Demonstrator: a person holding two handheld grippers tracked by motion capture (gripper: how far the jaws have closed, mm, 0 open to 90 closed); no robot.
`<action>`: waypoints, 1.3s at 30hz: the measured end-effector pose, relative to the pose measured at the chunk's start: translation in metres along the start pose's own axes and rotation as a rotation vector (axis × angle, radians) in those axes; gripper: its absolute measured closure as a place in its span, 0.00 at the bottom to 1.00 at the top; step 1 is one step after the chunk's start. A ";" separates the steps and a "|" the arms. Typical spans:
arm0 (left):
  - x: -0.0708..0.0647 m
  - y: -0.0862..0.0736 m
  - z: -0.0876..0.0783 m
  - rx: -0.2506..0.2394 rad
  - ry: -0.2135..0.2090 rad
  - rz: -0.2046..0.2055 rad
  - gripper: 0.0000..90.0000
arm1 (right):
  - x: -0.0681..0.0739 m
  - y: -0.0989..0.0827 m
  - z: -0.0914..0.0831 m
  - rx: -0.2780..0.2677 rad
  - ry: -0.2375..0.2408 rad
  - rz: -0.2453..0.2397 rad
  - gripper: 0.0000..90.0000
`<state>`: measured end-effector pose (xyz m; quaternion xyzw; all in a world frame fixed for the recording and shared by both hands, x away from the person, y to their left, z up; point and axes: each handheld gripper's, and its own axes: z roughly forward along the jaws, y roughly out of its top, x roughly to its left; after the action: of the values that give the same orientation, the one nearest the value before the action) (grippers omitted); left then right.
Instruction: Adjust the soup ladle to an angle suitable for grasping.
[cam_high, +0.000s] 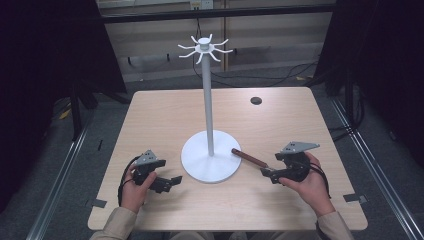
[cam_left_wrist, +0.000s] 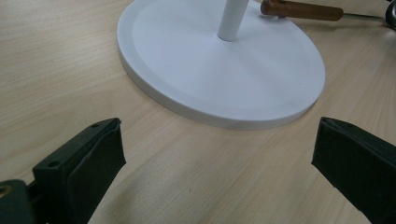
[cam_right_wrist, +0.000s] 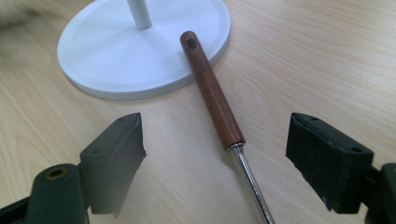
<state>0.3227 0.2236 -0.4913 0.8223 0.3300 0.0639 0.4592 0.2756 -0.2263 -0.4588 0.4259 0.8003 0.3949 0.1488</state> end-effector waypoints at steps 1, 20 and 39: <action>0.000 0.000 0.000 0.000 0.000 0.000 0.02 | 0.000 0.000 0.000 0.000 0.000 0.000 0.21; 0.001 0.001 0.003 0.004 -0.013 0.005 0.02 | 0.021 0.012 0.062 0.254 0.026 -0.105 0.98; 0.004 0.001 0.000 -0.003 -0.007 0.007 0.02 | -0.007 0.032 0.084 0.249 -0.065 0.007 1.00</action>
<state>0.3267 0.2258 -0.4911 0.8230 0.3255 0.0628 0.4614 0.3458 -0.1796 -0.4896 0.4565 0.8364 0.2789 0.1194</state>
